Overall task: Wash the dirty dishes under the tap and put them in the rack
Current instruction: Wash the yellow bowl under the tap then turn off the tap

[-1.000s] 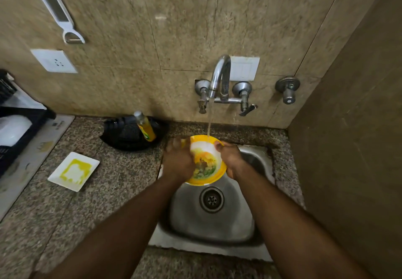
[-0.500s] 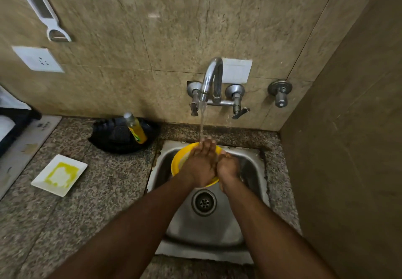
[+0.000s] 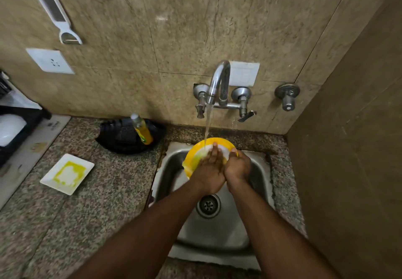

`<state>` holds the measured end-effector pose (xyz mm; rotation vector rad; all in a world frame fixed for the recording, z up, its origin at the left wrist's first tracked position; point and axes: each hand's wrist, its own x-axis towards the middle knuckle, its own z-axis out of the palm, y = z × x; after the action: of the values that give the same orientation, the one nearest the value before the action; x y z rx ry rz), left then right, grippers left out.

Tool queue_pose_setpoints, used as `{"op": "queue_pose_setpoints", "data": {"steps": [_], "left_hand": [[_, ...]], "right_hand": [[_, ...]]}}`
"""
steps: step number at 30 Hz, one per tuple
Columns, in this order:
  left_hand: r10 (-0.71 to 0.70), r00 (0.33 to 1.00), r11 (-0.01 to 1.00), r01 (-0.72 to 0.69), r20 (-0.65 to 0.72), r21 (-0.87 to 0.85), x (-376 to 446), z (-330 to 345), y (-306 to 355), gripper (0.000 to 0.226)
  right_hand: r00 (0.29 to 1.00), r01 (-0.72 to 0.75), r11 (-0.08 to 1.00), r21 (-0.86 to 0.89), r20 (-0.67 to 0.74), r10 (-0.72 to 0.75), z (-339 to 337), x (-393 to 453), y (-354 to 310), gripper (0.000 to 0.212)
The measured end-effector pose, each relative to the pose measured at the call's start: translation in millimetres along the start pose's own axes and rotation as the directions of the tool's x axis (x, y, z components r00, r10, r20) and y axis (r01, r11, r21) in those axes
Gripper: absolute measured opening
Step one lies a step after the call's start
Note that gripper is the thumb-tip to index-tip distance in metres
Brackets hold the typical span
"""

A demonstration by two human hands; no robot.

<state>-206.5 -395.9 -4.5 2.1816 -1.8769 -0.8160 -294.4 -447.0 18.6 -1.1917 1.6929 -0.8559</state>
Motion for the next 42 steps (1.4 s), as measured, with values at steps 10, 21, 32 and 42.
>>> {"op": "queue_pose_setpoints", "data": {"steps": [10, 21, 32, 42], "left_hand": [[-0.09, 0.966, 0.991, 0.111, -0.243, 0.077, 13, -23, -8, 0.076], [-0.559, 0.754, 0.678, 0.177, -0.345, -0.713, 8, -25, -39, 0.02], [-0.494, 0.867, 0.234, 0.061, -0.065, -0.97, 7, -7, -14, 0.02], [-0.726, 0.687, 0.096, 0.07, -0.022, -0.993, 20, 0, -37, 0.049]], "right_hand": [[0.999, 0.037, 0.999, -0.008, -0.034, -0.037, -1, -9, -1, 0.035], [0.995, 0.062, 0.978, 0.2, -0.087, -0.045, -23, -14, 25, 0.033], [0.956, 0.0, 0.963, 0.269, -0.283, 0.079, -23, -4, 24, 0.035], [0.969, 0.089, 0.969, 0.23, -0.246, -0.03, -13, -21, 18, 0.032]]}}
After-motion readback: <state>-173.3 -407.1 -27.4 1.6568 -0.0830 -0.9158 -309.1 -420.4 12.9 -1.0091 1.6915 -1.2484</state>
